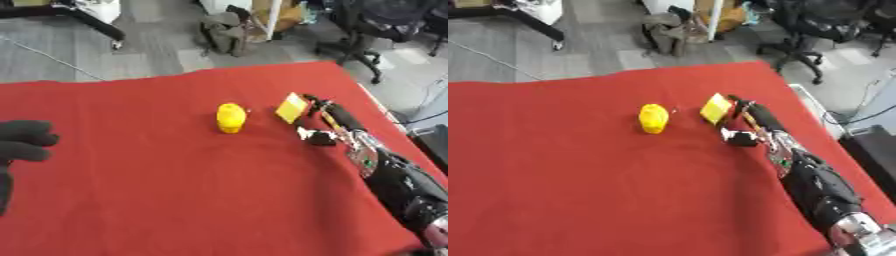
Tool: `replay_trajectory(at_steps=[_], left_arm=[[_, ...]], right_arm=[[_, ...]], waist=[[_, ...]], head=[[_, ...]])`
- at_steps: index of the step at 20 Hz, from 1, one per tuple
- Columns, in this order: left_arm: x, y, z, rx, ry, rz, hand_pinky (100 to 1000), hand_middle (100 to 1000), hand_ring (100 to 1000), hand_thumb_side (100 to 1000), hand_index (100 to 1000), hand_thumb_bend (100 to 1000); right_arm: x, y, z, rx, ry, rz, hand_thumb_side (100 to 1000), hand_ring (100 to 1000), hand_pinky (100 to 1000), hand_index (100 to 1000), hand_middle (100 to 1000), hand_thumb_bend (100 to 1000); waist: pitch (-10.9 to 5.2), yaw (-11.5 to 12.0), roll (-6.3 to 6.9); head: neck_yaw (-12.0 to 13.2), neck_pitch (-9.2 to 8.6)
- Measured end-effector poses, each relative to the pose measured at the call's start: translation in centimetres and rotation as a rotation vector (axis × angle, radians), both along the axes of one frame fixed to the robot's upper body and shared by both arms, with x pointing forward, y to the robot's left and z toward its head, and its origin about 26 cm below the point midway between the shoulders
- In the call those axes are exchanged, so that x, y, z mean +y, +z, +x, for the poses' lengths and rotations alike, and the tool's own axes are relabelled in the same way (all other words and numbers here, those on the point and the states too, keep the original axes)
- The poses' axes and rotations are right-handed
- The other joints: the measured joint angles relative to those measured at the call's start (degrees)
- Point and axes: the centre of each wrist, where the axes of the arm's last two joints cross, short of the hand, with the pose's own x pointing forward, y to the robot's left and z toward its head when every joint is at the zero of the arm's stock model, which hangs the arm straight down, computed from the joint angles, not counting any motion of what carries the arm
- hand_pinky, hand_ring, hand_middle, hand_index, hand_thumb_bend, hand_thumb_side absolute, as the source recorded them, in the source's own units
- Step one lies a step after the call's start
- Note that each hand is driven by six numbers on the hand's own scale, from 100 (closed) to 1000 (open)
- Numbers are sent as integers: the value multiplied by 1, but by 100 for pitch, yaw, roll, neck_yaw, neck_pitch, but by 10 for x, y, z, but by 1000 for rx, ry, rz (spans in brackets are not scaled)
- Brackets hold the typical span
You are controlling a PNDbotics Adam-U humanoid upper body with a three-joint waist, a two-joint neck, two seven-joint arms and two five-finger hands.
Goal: Pick up the objects with one hand, pass them to the other hand, and then place them into the box on the other side of the table.
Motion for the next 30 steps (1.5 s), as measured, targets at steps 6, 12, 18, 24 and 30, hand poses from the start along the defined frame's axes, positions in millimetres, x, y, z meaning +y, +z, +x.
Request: replay_trajectory(at_steps=[6, 12, 18, 24, 30], left_arm=[[-1, -1, -1, 5, -3, 2, 978, 727, 747, 739, 629, 307], [0, -2, -1, 8, 0, 2, 979, 727, 746, 737, 629, 306], [0, -3, -1, 10, 1, 2, 979, 726, 746, 743, 630, 301], [0, -3, -1, 10, 0, 2, 980, 726, 745, 745, 631, 298], [-1, -3, -1, 10, 0, 3, 982, 726, 739, 748, 632, 297]], right_arm=[[8, 4, 4, -24, 33, -30, 474, 816, 915, 893, 706, 100], [10, 16, 7, -4, 38, -38, 545, 847, 939, 940, 785, 100], [2, 25, 4, 22, 26, -24, 577, 880, 963, 948, 848, 100], [1, 27, 5, 44, 31, -23, 643, 892, 976, 958, 869, 100], [1, 24, 5, 100, 55, -33, 641, 914, 990, 977, 905, 100]], waist=[[0, 34, -34], [-1, 31, -54], [-2, 37, -71], [-1, 102, -72], [17, 129, -76]], head=[[-9, 0], [-24, 1], [-33, 1], [-63, 0], [-104, -16]])
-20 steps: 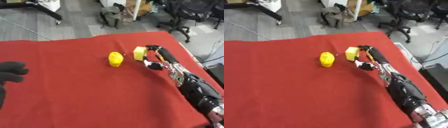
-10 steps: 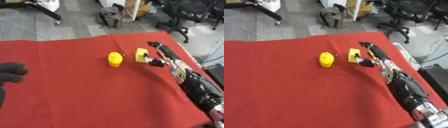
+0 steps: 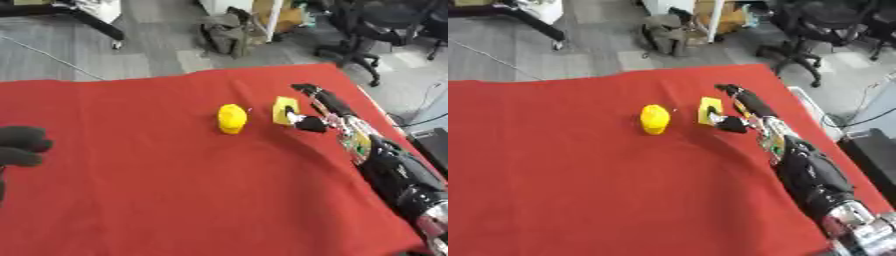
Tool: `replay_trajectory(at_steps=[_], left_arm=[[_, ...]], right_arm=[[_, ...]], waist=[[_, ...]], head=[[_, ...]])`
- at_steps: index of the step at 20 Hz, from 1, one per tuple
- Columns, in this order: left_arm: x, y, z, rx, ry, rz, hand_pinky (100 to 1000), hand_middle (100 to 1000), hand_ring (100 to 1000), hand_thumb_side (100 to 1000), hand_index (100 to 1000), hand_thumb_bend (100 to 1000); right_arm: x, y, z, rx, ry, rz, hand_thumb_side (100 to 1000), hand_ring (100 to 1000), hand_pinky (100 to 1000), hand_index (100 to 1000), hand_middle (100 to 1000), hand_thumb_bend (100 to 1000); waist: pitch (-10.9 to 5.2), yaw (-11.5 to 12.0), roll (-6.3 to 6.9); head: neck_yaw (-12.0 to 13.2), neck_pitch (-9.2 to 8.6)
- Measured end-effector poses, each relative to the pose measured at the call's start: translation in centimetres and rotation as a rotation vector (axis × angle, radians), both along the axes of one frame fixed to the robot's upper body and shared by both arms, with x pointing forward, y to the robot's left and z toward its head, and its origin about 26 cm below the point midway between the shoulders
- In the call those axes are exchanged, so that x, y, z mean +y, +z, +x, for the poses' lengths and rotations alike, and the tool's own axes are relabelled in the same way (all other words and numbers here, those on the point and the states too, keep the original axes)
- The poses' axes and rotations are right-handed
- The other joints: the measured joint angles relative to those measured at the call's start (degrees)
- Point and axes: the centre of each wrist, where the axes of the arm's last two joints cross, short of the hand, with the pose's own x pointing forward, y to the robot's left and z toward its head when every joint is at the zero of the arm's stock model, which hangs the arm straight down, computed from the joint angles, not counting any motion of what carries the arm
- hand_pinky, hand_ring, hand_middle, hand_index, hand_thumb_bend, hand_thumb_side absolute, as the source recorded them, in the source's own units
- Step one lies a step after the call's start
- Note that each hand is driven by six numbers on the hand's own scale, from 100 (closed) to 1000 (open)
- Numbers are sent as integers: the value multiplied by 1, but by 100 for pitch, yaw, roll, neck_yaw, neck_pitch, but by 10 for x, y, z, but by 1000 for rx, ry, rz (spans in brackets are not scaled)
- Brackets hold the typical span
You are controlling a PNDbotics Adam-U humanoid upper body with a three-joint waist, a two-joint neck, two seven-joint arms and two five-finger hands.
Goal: Pick up the objects with one hand, pass them to the other hand, and then place them into the box on the other side of the table.
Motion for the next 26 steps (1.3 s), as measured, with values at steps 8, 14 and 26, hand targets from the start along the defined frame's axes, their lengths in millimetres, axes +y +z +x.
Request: replay_trajectory(at_steps=[8, 14, 26], left_arm=[[-1, 0, -1, -3, -6, 4, 982, 725, 736, 750, 632, 297], [-2, 0, -1, -6, -8, 2, 983, 724, 734, 755, 633, 292], [0, -6, -2, 33, 17, -8, 989, 720, 732, 772, 628, 277]], right_arm=[[-1, -3, -1, 72, 21, -33, 657, 924, 994, 985, 924, 100], [0, -2, 0, 71, 25, -43, 438, 838, 937, 867, 720, 100], [35, 25, 5, -320, 123, -6, 100, 697, 832, 579, 394, 100]], waist=[[39, 12, 3], [63, 21, 5], [-37, -110, 31]], head=[[-41, -36], [-52, -77], [333, -14]])
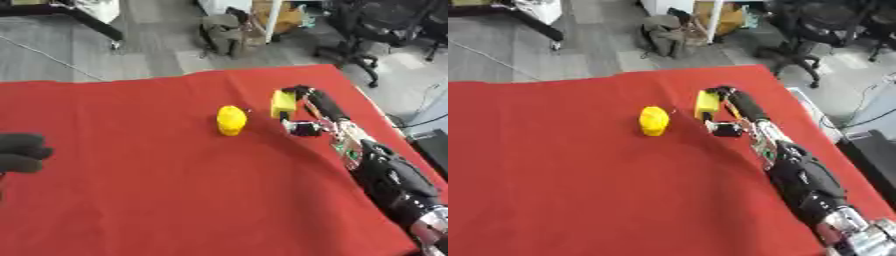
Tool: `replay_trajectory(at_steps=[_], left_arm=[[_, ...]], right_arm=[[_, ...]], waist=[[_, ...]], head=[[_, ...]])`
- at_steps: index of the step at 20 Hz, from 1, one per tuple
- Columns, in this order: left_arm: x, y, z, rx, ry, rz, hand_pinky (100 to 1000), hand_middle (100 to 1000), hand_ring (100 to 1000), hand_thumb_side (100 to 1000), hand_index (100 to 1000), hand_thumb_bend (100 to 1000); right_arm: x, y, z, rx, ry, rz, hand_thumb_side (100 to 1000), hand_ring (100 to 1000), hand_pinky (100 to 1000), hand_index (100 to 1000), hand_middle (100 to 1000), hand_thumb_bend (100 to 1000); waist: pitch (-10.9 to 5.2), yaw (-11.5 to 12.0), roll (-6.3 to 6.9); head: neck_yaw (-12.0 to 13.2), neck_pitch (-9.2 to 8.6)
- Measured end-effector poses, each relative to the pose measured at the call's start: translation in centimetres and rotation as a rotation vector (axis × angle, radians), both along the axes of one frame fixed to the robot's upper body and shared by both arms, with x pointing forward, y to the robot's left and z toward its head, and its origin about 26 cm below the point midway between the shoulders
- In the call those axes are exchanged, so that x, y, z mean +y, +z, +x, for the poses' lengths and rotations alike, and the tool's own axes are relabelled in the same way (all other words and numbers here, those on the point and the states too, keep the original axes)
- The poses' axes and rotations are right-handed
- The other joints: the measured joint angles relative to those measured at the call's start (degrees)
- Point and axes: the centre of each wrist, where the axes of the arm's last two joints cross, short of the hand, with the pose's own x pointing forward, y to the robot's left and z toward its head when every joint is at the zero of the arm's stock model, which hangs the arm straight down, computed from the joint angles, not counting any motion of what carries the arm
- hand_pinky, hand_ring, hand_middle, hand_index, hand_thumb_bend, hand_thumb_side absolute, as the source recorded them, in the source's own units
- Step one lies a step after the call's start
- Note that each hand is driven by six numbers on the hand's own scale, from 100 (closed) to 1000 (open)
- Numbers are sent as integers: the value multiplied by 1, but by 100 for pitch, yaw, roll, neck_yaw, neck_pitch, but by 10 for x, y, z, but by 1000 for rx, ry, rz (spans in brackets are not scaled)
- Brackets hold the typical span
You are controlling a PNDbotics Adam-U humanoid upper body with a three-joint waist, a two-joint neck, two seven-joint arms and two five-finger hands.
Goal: Pick up the objects with one hand, pass them to the other hand, and then place them into the box on the other side of the table.
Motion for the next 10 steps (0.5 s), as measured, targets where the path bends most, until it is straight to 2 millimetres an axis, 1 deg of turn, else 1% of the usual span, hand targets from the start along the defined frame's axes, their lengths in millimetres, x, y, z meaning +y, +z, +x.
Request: replay_trajectory(at_steps=[2, 5, 8, 9, 10], left_arm=[[2, -4, -1, 22, 15, -2, 992, 722, 734, 777, 625, 275], [6, -9, -1, 54, 43, 6, 996, 728, 737, 780, 622, 276], [10, -10, -1, 79, 61, 16, 1000, 734, 742, 784, 619, 279], [10, -10, -1, 90, 64, 21, 1000, 737, 745, 785, 619, 286], [11, -11, -1, 103, 62, 29, 1000, 745, 753, 783, 620, 298]], right_arm=[[21, 11, -1, -72, 79, 13, 100, 696, 823, 584, 402, 100], [66, 30, -10, -185, 242, 25, 100, 696, 807, 594, 419, 100], [113, 51, -29, -289, 410, 33, 100, 694, 802, 598, 427, 100], [126, 57, -35, -317, 458, 38, 100, 694, 797, 600, 432, 115], [140, 63, -43, -348, 512, 43, 100, 691, 789, 602, 438, 154]], waist=[[-50, -75, 14], [-146, -163, 14], [-202, -214, 32], [-203, -222, 46], [-206, -230, 62]], head=[[272, 62], [698, 149], [1047, 196], [1144, 199], [1243, 211]])
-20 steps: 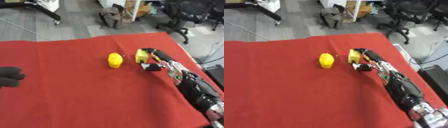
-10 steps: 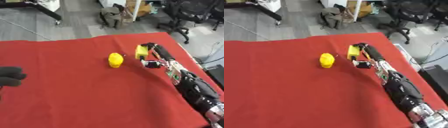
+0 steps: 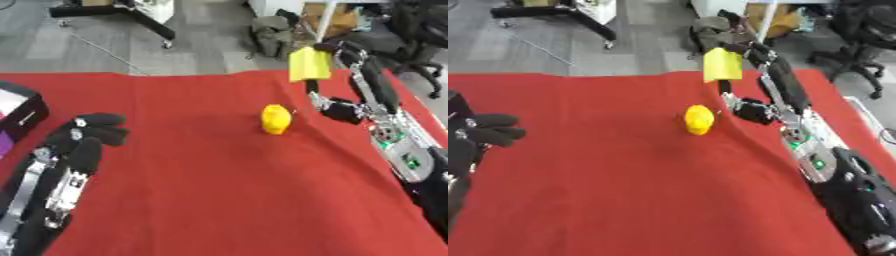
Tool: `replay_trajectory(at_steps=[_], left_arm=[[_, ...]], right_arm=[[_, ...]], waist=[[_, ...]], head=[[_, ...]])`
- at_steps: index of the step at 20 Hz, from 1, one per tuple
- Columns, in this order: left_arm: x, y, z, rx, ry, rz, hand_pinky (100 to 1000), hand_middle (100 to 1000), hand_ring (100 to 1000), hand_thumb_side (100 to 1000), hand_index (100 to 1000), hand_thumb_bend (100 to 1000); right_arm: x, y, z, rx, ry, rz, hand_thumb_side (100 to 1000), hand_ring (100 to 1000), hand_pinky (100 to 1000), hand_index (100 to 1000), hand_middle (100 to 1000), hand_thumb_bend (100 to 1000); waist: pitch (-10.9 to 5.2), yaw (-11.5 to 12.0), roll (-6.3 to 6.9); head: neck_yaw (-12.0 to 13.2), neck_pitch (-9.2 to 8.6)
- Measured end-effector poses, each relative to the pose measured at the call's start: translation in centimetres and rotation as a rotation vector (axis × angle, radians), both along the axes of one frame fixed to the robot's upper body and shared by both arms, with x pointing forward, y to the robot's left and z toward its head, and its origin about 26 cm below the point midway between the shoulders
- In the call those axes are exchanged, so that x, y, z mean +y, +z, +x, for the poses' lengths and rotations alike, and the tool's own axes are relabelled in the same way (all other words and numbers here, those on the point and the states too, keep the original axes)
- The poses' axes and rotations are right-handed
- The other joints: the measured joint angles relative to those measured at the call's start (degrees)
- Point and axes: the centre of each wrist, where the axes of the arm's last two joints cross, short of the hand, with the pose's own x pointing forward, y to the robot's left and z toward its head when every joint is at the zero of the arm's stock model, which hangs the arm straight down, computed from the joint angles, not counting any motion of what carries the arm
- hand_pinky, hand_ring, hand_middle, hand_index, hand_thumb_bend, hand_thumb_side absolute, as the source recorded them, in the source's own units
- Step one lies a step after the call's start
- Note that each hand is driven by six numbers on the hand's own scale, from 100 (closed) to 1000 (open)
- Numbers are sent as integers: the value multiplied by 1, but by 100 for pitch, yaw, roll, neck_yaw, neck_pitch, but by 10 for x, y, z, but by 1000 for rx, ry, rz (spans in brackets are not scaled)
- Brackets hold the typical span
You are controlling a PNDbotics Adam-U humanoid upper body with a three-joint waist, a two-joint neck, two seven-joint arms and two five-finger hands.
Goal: Pick up the objects with one hand, pass them to the other hand, and then place them into the box on the other side of the table.
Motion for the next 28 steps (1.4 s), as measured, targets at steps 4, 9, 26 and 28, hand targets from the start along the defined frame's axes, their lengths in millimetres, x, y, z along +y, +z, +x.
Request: replay_trajectory(at_steps=[4, 9, 26, 28], left_arm=[[-1, -1, -2, 58, -44, 47, 1000, 759, 766, 777, 626, 321], [-5, 0, -3, 101, -100, 76, 1000, 832, 821, 725, 660, 455], [-34, 1, -14, 255, -260, 69, 1000, 877, 842, 630, 702, 561], [-36, 1, -15, 272, -280, 49, 1000, 876, 840, 644, 702, 568]], right_arm=[[46, 24, -32, -114, 205, 7, 100, 688, 780, 604, 443, 191], [67, 35, -45, -161, 327, 10, 100, 686, 769, 608, 451, 234], [136, 37, -52, -204, 766, -146, 100, 685, 760, 616, 451, 209], [137, 36, -52, -199, 780, -159, 100, 684, 761, 617, 450, 202]], waist=[[-13, -48, 17], [-35, -42, 12], [-40, -66, -17], [-40, -62, -17]], head=[[306, 31], [460, 67], [618, 83], [616, 83]])
